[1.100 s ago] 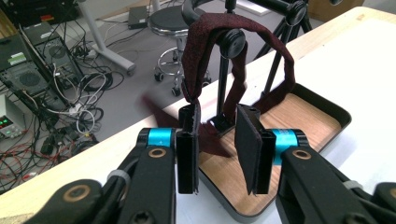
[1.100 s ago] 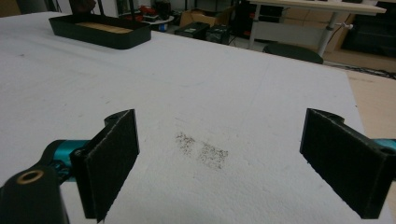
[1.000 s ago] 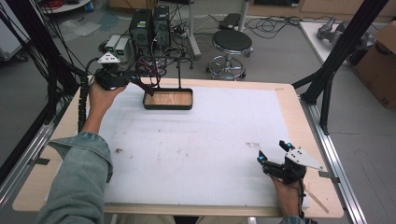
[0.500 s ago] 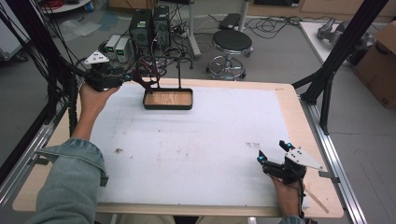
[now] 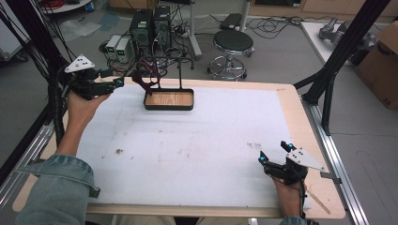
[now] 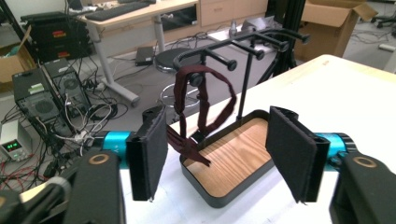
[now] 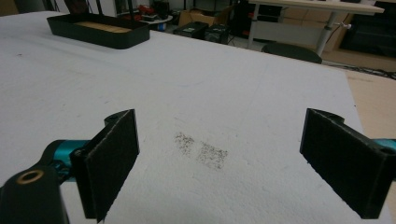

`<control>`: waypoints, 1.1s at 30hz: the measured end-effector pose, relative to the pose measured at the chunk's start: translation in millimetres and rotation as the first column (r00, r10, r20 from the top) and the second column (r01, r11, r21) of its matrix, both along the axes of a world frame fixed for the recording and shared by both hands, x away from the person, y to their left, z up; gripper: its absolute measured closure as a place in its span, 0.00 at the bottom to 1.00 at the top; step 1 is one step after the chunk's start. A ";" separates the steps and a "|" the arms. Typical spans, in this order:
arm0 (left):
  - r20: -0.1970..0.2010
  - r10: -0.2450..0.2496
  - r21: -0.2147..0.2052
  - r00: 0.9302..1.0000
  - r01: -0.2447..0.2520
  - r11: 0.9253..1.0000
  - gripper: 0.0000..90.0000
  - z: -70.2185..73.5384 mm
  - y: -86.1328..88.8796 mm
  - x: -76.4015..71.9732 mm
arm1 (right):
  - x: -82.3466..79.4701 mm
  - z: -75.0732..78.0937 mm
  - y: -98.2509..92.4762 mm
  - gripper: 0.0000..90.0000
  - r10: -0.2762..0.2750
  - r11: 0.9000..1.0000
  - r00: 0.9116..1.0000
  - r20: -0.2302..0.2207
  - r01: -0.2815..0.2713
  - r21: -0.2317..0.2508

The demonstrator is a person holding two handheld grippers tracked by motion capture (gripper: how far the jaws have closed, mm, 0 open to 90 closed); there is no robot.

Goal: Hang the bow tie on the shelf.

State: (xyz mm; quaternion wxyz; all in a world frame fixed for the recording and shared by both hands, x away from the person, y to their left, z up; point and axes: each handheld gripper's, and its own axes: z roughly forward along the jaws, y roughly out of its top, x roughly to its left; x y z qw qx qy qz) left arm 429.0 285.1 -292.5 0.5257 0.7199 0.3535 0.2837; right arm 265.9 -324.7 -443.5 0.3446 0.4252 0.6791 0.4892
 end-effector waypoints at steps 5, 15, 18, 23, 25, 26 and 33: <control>0.028 0.013 0.001 1.000 -0.013 1.000 0.38 5.2 4.1 -22.0 | -0.1 0.1 -0.1 0.12 -0.002 1.000 1.000 -0.004 0.002 0.006; 0.078 0.019 0.008 0.997 -0.020 1.000 0.30 7.5 7.6 -61.1 | 0.0 0.0 0.3 0.12 -0.004 1.000 1.000 -0.003 0.004 0.009; 0.094 0.028 0.004 0.995 -0.029 1.000 0.28 5.6 8.7 -71.9 | 0.1 0.0 0.2 0.12 -0.002 1.000 1.000 -0.002 0.002 0.005; 0.094 0.046 -0.020 0.994 -0.044 0.999 0.26 -0.3 12.5 -87.2 | 0.2 0.3 0.4 0.12 0.000 1.000 1.000 -0.002 0.000 0.001; 0.095 0.050 -0.025 0.994 -0.048 0.999 0.25 -1.8 12.9 -90.1 | 0.2 0.2 0.7 0.12 -0.001 1.000 1.000 -0.001 0.001 0.002; 0.098 0.054 -0.022 0.994 -0.052 0.998 0.25 -5.0 14.0 -96.2 | 0.3 0.2 0.6 0.12 0.000 1.000 1.000 -0.001 0.000 0.000; 0.113 0.066 -0.021 0.991 -0.064 0.998 0.25 -20.4 17.1 -116.3 | 0.3 0.2 0.4 0.12 0.000 1.000 1.000 -0.002 0.000 0.003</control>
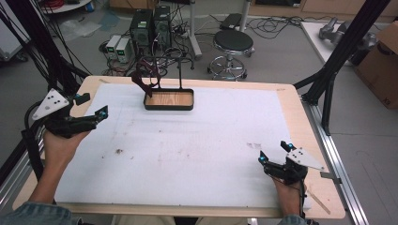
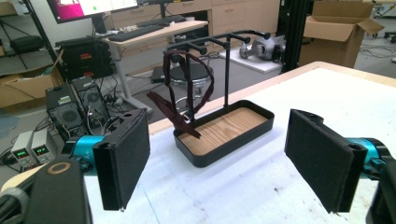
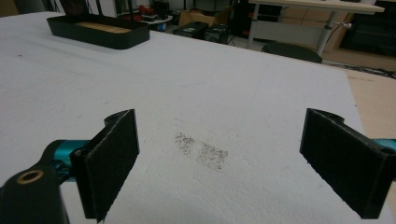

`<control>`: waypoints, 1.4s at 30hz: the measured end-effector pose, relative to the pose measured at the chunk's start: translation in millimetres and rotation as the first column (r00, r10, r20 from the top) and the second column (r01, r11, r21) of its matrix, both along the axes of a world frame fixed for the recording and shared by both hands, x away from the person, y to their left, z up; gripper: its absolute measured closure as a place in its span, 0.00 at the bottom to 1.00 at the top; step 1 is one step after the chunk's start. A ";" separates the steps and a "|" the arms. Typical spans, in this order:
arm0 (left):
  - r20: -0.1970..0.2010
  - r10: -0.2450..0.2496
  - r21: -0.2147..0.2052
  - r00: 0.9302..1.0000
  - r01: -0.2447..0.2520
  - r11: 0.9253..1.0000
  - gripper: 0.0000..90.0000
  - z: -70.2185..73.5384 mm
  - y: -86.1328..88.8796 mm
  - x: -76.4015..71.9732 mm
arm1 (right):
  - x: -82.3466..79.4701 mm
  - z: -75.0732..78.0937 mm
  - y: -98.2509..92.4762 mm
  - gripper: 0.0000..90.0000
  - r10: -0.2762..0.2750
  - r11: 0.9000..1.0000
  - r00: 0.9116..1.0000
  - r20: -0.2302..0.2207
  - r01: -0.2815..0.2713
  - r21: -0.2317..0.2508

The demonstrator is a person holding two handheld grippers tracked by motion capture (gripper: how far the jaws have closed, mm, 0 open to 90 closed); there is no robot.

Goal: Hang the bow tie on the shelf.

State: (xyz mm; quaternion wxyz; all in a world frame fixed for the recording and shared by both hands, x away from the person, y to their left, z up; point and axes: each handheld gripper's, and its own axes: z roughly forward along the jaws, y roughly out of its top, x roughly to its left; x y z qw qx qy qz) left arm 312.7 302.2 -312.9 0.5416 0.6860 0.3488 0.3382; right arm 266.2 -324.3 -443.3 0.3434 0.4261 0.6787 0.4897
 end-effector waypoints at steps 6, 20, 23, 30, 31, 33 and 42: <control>0.002 0.018 0.001 1.000 -0.018 1.000 0.25 -15.7 0.8 -11.6 | 0.0 0.0 0.2 0.12 -0.003 1.000 1.000 -0.001 0.003 0.002; -0.046 0.045 0.007 0.998 -0.045 0.999 0.24 -59.4 -6.5 -27.6 | 0.1 -0.3 0.2 0.12 -0.003 1.000 1.000 0.001 0.003 -0.001; -0.058 0.054 0.009 0.997 -0.053 0.999 0.23 -65.5 -7.0 -28.8 | 0.1 -0.2 0.3 0.12 -0.005 1.000 1.000 0.000 0.005 -0.002; -0.099 0.082 0.020 0.992 -0.080 0.997 0.22 -89.6 -8.4 -30.7 | 0.0 -0.3 0.7 0.12 -0.007 1.000 1.000 -0.003 0.007 0.000; -0.113 0.081 0.019 0.990 -0.080 0.997 0.22 -92.7 -8.6 -29.9 | 0.0 -0.2 0.7 0.12 -0.006 1.000 1.000 -0.005 0.006 0.000; -0.124 0.090 0.025 0.988 -0.087 0.996 0.22 -97.0 -8.9 -29.0 | 0.1 -0.2 0.6 0.12 -0.006 1.000 1.000 -0.003 0.006 -0.001; -0.144 0.098 0.026 0.985 -0.095 0.995 0.21 -105.7 -9.4 -28.4 | 0.1 -0.4 0.7 0.12 -0.004 1.000 1.000 -0.008 0.004 -0.002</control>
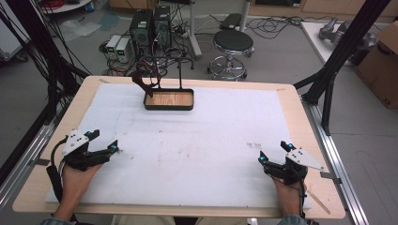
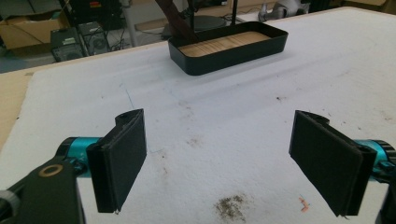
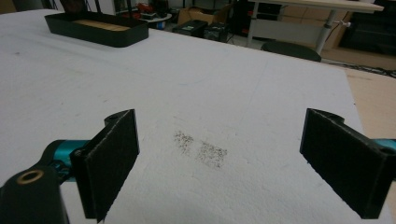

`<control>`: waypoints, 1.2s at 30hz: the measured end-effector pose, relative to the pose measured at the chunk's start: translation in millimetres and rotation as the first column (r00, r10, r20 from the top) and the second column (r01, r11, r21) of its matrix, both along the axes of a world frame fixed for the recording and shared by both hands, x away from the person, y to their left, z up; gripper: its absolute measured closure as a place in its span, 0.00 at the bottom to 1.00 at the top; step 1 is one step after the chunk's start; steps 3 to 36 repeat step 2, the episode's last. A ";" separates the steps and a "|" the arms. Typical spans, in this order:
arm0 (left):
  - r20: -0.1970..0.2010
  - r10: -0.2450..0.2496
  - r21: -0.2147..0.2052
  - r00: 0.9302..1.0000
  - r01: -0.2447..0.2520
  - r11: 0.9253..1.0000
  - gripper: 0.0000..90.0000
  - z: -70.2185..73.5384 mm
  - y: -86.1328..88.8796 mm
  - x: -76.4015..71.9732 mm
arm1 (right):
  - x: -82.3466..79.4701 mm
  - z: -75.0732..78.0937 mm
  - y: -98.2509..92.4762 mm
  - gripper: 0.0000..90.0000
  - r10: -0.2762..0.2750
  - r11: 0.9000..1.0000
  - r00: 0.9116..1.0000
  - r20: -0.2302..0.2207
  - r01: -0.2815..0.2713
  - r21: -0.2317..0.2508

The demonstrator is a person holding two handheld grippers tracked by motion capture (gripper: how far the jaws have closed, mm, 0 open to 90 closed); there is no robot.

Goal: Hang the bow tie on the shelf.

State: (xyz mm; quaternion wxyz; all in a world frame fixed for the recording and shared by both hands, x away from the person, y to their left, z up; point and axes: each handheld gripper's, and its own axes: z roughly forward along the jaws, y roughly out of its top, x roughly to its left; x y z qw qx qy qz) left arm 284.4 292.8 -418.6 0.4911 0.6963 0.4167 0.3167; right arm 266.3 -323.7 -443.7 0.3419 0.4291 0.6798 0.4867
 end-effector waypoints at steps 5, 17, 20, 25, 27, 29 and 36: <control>0.002 -0.001 0.003 1.000 0.001 1.000 0.21 0.3 0.0 -0.1 | 0.0 0.0 0.0 0.12 0.000 1.000 1.000 0.000 0.000 -0.001; 0.002 -0.001 0.003 1.000 0.001 1.000 0.21 0.3 0.0 -0.1 | 0.0 0.0 0.0 0.12 0.000 1.000 1.000 0.000 0.000 -0.001; 0.002 -0.001 0.003 1.000 0.001 1.000 0.21 0.3 0.0 -0.1 | 0.0 0.0 0.0 0.12 0.000 1.000 1.000 0.000 0.000 -0.001; 0.002 -0.001 0.003 1.000 0.001 1.000 0.21 0.3 0.0 -0.1 | 0.0 0.0 0.0 0.12 0.000 1.000 1.000 0.000 0.000 -0.001; 0.002 -0.001 0.003 1.000 0.001 1.000 0.21 0.3 0.0 -0.1 | 0.0 0.0 0.0 0.12 0.000 1.000 1.000 0.000 0.000 -0.001; 0.002 -0.001 0.003 1.000 0.001 1.000 0.21 0.3 0.0 -0.1 | 0.0 0.0 0.0 0.12 0.000 1.000 1.000 0.000 0.000 -0.001; 0.002 -0.001 0.003 1.000 0.001 1.000 0.21 0.3 0.0 -0.1 | 0.0 0.0 0.0 0.12 0.000 1.000 1.000 0.000 0.000 -0.001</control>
